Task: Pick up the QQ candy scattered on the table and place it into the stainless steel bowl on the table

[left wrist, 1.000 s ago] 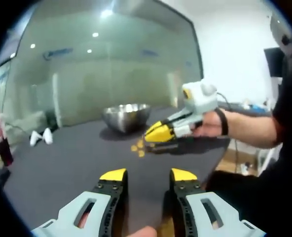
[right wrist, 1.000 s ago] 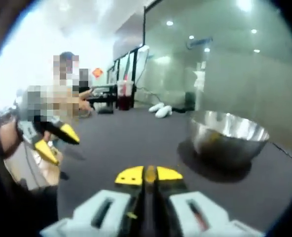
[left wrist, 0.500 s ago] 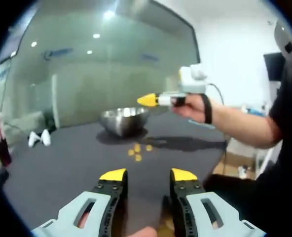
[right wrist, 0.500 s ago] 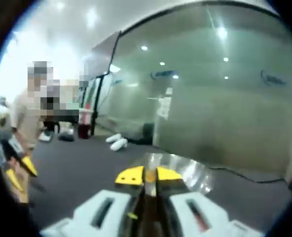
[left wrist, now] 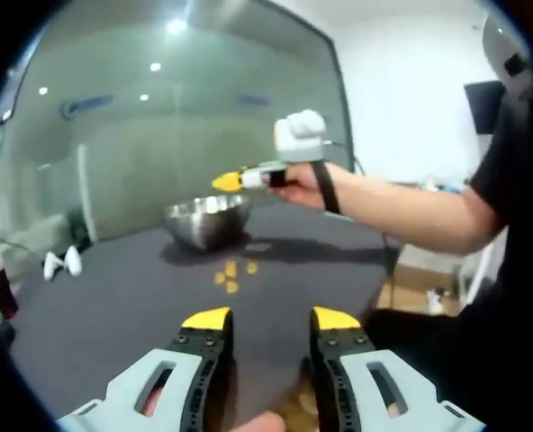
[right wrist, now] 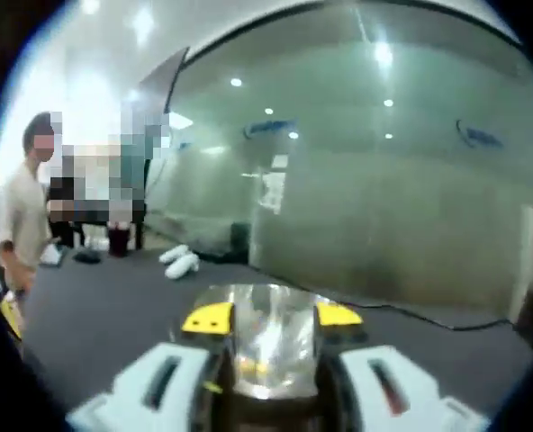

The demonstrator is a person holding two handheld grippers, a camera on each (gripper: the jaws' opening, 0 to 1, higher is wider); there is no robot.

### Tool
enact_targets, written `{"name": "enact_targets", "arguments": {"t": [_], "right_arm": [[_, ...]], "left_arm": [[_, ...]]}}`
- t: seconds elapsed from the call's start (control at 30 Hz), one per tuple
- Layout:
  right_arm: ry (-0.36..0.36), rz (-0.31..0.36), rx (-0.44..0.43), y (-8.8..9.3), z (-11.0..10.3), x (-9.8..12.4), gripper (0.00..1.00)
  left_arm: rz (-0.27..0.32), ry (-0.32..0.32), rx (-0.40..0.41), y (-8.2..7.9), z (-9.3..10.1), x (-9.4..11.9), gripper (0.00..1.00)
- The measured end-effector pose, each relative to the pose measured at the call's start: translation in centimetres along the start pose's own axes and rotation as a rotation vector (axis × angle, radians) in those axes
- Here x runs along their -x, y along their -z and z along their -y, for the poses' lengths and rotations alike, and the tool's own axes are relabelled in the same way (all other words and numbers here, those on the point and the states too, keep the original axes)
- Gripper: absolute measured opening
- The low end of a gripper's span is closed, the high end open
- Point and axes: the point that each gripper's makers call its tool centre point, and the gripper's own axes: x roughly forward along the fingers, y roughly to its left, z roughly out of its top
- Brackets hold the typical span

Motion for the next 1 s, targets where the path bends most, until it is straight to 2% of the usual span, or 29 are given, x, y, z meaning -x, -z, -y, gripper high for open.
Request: {"name": "enact_targets", "arguments": {"t": [0.2,0.37,0.5,0.57,0.63,0.7,0.77,0.9,1.0], "right_arm": [[-0.033,0.039,-0.029,-0.7,0.0,1.0,0.3],[-0.082,0.04,-0.051,-1.3,-0.3,2.0,0.29],[-0.17,0.043,-0.049,-1.4,-1.6,3.7,0.29],[-0.262,0.024,0.009,-0.6,-3.5,5.1,0.28],[-0.331,-0.031,0.12,1.5,-5.0,6.5,0.28],[-0.387,-0.064,0.114,2.8,-6.1,7.6,0.28],[-0.413,-0.075,0.106,3.7,-6.4,8.6,0.28],[-0.441,-0.127,0.144,6.1,-6.7,10.2,0.27],[-0.457,-0.157,0.127,7.3,-6.9,10.8,0.26]], "left_arm": [[0.006,-0.007,0.019,-0.1,-0.5,-0.2,0.35],[0.009,-0.012,0.014,-0.2,-0.6,-0.5,0.36],[0.019,-0.022,0.017,-0.4,-0.9,-0.5,0.36],[0.021,-0.031,0.021,-0.4,-1.2,-0.3,0.35],[0.022,-0.042,0.031,-0.3,-1.4,-0.3,0.35],[0.019,-0.044,0.034,-0.2,-1.4,-0.3,0.35],[0.015,-0.045,0.031,0.0,-1.4,-0.3,0.35],[0.018,-0.052,0.011,-0.2,-1.5,-0.3,0.35],[-0.018,-0.097,-0.07,0.2,-2.1,-0.5,0.35]]}}
